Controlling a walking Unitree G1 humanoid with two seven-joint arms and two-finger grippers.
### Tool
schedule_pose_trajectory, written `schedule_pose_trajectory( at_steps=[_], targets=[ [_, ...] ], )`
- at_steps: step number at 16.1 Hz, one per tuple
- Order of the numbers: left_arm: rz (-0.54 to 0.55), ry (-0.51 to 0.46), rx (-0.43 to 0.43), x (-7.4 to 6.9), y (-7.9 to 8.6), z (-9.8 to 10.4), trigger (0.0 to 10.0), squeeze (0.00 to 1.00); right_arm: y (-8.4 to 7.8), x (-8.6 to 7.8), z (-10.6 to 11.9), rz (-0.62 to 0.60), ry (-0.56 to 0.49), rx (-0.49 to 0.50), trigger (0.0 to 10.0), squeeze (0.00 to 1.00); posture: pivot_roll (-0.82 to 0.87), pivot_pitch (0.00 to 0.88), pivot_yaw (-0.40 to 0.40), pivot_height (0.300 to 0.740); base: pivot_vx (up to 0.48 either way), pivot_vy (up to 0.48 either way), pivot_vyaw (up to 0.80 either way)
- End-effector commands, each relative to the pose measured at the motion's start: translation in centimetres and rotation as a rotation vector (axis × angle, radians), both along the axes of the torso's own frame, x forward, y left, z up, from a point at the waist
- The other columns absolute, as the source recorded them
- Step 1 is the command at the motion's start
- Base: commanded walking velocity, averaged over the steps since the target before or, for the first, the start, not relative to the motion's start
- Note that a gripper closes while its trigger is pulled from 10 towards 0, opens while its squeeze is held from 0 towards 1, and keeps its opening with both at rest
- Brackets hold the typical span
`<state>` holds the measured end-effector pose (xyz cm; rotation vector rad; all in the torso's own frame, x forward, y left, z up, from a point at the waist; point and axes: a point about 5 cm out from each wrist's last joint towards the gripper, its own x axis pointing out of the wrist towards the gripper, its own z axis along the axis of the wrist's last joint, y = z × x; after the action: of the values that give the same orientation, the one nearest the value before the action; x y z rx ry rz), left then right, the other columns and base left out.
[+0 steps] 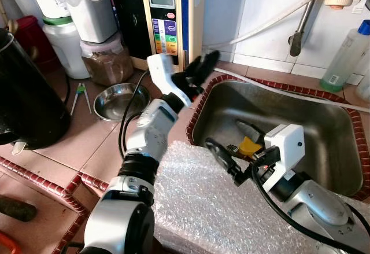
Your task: Kitchen organization
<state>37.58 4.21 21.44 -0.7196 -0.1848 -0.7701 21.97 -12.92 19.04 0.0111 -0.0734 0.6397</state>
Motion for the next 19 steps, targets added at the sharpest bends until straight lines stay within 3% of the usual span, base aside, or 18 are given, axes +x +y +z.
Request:
schedule_pose_trajectory(
  at_steps=[1, 5, 13, 16, 19],
  targets=[
    [-0.058, 0.003, -0.06, -0.1, -1.5, 1.6, 0.0, 0.0, -0.3, 0.4, 0.1, -0.032, -0.017, -0.004, 10.0, 0.0, -0.1, 0.081, 0.074, 0.74, 0.0, 0.0, 0.0],
    [-0.224, 0.084, -0.162, -0.9, -2.4, 1.9, 0.0, 0.0, -0.1, 1.5, 0.3, 0.002, -0.016, 0.06, 10.0, 0.0, -0.09, 0.075, 0.082, 0.74, 0.0, 0.0, 0.0],
    [-0.521, 0.147, -0.26, -3.1, -3.1, 2.8, 0.0, 0.0, -0.3, 2.9, 0.2, 0.127, 0.022, 0.112, 10.0, 0.0, -0.08, 0.079, 0.082, 0.74, 0.0, 0.0, 0.0],
    [-0.549, 0.156, -0.25, -3.7, -3.1, 2.7, 0.0, 0.0, -0.6, 4.2, 0.9, 0.132, 0.009, 0.209, 10.0, 0.0, -0.09, 0.082, 0.083, 0.74, 0.0, 0.0, 0.0],
    [-0.563, 0.167, -0.242, -4.0, -3.1, 2.6, 0.0, 0.0, 0.1, 5.8, 2.0, 0.169, -0.009, 0.306, 10.0, 0.0, -0.08, 0.083, 0.078, 0.74, 0.0, 0.0, 0.0]
  ],
)
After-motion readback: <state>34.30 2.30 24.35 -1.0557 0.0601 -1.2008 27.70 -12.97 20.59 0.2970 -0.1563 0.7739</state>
